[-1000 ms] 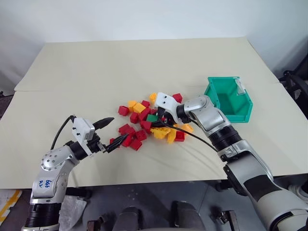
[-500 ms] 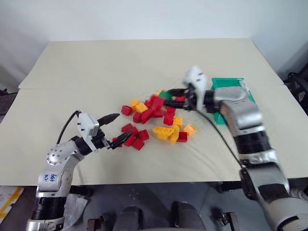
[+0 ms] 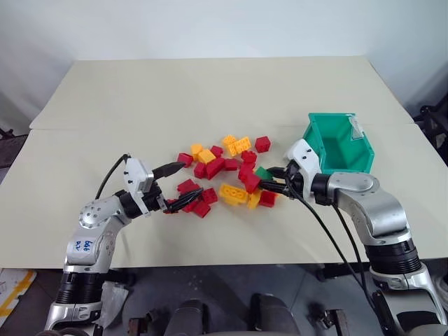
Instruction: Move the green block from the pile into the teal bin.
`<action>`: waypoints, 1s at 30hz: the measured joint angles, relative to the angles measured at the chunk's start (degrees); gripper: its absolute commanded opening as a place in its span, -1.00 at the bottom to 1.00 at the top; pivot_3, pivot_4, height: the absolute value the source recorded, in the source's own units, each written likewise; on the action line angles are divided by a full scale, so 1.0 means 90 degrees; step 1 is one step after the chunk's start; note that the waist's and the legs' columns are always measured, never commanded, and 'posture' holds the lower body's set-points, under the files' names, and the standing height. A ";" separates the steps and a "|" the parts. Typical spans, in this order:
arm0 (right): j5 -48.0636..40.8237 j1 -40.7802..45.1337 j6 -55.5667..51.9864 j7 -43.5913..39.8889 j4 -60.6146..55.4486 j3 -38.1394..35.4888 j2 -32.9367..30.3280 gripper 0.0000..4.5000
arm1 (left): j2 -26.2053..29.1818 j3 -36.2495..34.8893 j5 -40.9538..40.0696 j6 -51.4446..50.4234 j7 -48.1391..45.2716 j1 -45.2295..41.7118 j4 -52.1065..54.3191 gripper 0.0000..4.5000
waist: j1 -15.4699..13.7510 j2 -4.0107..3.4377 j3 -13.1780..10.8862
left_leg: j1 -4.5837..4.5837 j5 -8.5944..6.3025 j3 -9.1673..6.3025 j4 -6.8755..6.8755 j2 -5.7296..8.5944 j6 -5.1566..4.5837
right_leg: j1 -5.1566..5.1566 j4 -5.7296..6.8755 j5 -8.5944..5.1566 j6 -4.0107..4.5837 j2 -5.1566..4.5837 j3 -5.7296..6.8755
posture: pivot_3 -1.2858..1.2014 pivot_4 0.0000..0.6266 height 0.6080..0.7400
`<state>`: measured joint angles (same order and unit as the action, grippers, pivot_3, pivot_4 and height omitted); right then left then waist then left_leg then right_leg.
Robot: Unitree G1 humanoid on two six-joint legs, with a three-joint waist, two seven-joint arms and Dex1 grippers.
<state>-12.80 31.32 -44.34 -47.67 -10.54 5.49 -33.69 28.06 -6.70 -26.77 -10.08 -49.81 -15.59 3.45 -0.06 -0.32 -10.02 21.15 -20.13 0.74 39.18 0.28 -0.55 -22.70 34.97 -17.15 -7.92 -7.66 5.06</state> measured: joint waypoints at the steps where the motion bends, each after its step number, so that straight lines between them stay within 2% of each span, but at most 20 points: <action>1: 0.0006 -0.0024 -0.0011 -0.0002 -0.0035 0.0030 -0.0036 -0.29 | 0.0013 -0.0026 0.0000 -0.0002 0.0002 0.0043 0.0002 1.00 | 0.0005 0.0003 0.0002 | -0.0002 0.0000 0.0000 0.0000 -0.0001 0.0000 | 0.0004 -0.0003 0.0000 0.0000 0.0002 0.0001 | 0.03 -0.52 1.00; 3: -0.0014 -0.0034 -0.0075 0.0000 -0.0092 0.0063 -0.0039 -0.29 | 0.0016 -0.0049 0.0000 -0.0010 0.0005 0.0114 0.0010 1.00 | 0.0011 0.0003 0.0002 | -0.0005 0.0000 0.0000 0.0000 -0.0002 0.0000 | 0.0005 -0.0002 0.0000 0.0000 0.0003 0.0001 | 0.03 -0.52 1.00; 5: -0.0086 -0.0008 -0.0142 0.0002 -0.0101 0.0075 -0.0014 0.03 | 0.0016 -0.0067 0.0000 -0.0040 0.0034 0.0163 0.0039 1.00 | 0.0022 0.0003 0.0002 | -0.0009 0.0000 0.0000 0.0000 -0.0005 0.0000 | 0.0007 -0.0001 0.0000 0.0001 0.0006 0.0000 | 0.03 -0.52 1.00; 8: -0.0186 -0.0023 -0.0357 -0.0044 -0.0053 0.0131 -0.0007 0.41 | 0.0015 -0.0084 0.0000 -0.0077 0.0054 0.0189 0.0065 1.00 | 0.0020 0.0003 0.0002 | -0.0007 0.0000 0.0001 0.0000 -0.0004 0.0000 | 0.0005 -0.0001 0.0000 0.0001 0.0004 -0.0003 | 0.03 -0.52 1.00; 15: -0.0283 -0.0054 -0.0318 -0.0617 0.0098 0.0255 -0.0726 0.41 | 0.0015 -0.0141 0.0000 -0.0082 0.0057 0.0202 0.0067 1.00 | -0.0010 0.0005 0.0000 | 0.0003 -0.0001 -0.0004 0.0000 0.0000 -0.0002 | 0.0005 -0.0012 0.0000 0.0000 0.0000 0.0004 | 0.03 -0.52 1.00; 25: -0.0346 0.0212 -0.0063 -0.0686 0.0691 0.0165 -0.0715 0.41 | 0.0006 -0.0133 0.0002 -0.0081 0.0047 0.0200 0.0065 1.00 | -0.0007 0.0005 0.0000 | 0.0002 -0.0001 -0.0004 0.0001 -0.0002 -0.0002 | 0.0006 -0.0011 0.0000 0.0000 0.0001 0.0007 | 0.03 -0.52 1.00; 30: -0.0361 0.0485 -0.0106 -0.0587 0.1051 0.0153 -0.0411 0.41 | 0.0004 -0.0127 0.0005 -0.0081 0.0043 0.0164 0.0061 1.00 | 0.0011 0.0005 0.0000 | 0.0001 0.0000 -0.0003 0.0001 -0.0002 -0.0001 | 0.0005 -0.0009 0.0000 0.0000 0.0003 0.0007 | 0.03 -0.52 1.00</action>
<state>-16.05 35.69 -45.29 -52.96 -1.08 6.86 -37.39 28.10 -7.84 -26.73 -10.81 -49.42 -14.11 4.01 0.04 -0.28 -10.02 21.16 -20.13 0.71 39.19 0.26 -0.56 -22.66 34.88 -17.15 -7.91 -7.64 5.12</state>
